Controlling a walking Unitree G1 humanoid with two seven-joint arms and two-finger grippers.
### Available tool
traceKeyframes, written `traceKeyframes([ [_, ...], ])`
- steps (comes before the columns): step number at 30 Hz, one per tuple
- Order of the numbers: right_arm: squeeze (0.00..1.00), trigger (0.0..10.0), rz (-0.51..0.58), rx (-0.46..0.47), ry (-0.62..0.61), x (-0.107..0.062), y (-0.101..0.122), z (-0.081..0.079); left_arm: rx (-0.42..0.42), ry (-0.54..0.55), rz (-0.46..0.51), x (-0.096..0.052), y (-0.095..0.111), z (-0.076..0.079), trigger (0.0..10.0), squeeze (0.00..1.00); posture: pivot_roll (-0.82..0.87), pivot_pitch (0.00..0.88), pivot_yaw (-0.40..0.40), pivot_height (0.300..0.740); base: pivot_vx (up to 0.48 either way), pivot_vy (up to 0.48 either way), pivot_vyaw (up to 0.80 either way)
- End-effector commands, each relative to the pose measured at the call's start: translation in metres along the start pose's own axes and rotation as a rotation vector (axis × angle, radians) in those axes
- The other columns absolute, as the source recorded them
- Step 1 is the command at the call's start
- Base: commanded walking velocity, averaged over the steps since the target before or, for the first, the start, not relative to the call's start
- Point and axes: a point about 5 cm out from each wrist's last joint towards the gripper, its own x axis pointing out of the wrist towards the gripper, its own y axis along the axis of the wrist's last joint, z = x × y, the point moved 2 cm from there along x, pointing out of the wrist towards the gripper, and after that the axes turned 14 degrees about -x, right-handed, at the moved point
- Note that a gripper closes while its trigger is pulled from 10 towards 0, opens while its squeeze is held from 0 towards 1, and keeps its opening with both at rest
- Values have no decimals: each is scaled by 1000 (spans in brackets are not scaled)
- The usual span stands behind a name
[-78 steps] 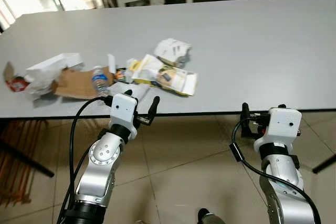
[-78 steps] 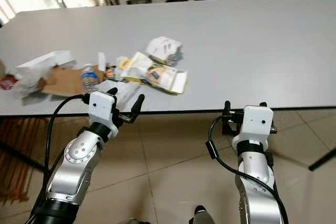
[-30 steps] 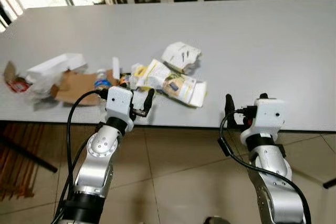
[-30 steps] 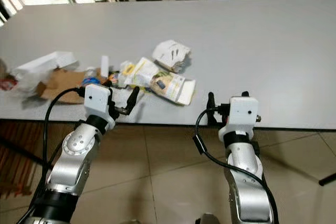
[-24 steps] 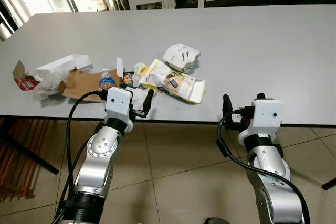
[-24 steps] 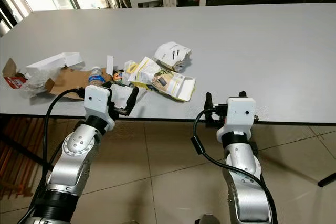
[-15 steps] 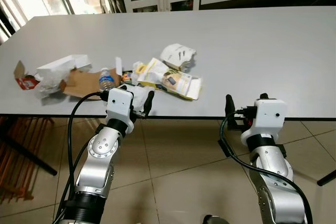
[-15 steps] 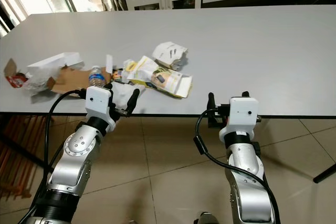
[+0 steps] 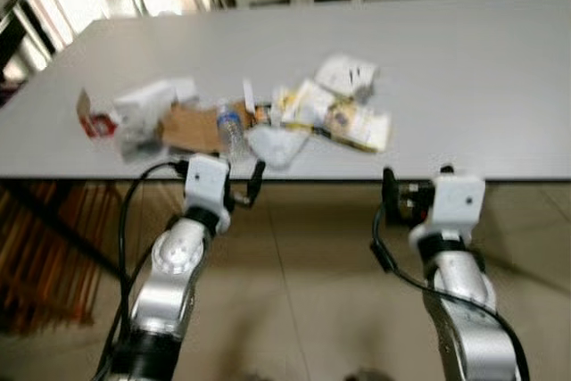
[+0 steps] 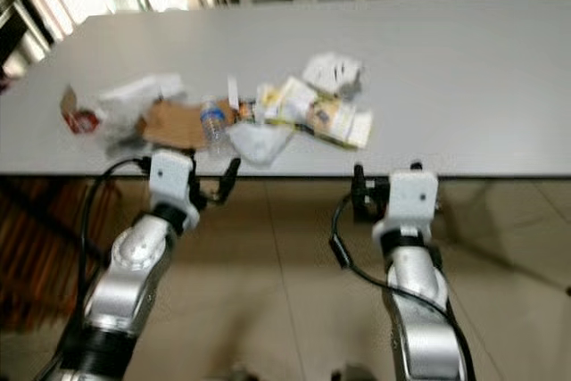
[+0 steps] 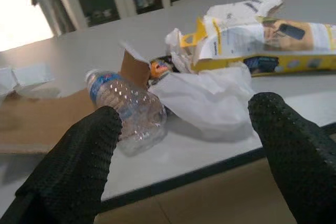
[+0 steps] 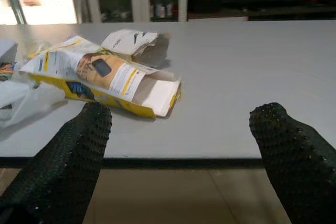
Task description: Picking trash to rubbish bin
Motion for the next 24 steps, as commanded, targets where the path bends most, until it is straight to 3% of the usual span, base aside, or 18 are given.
traceKeyframes([
  [1, 0, 10000, 15, 8, 9, 0, 5, -4, 3, 1, -12, -5, -2, -4, 10000, 0, -89, 94, 107, 740, 0, 0, 0],
  [7, 0, 10000, 17, -3, -2, 0, 5, -3, -7, -39, -4, -5, 0, 0, 10000, 0, -91, 96, 107, 740, 49, 0, 0],
  [15, 0, 10000, 22, -8, -8, 0, 5, -2, -2, -54, 0, -4, 0, 3, 10000, 0, -91, 96, 107, 740, 415, 0, 0],
  [18, 0, 10000, 64, -63, -47, 0, 15, 5, -1, -60, 16, -2, 6, 5, 10000, 0, -94, 96, 108, 740, 442, 0, 0],
  [24, 0, 10000, 77, -77, -89, -1, 20, 14, 1, -74, 44, 0, 15, 8, 10000, 0, -93, 97, 108, 740, 441, 0, 0],
])
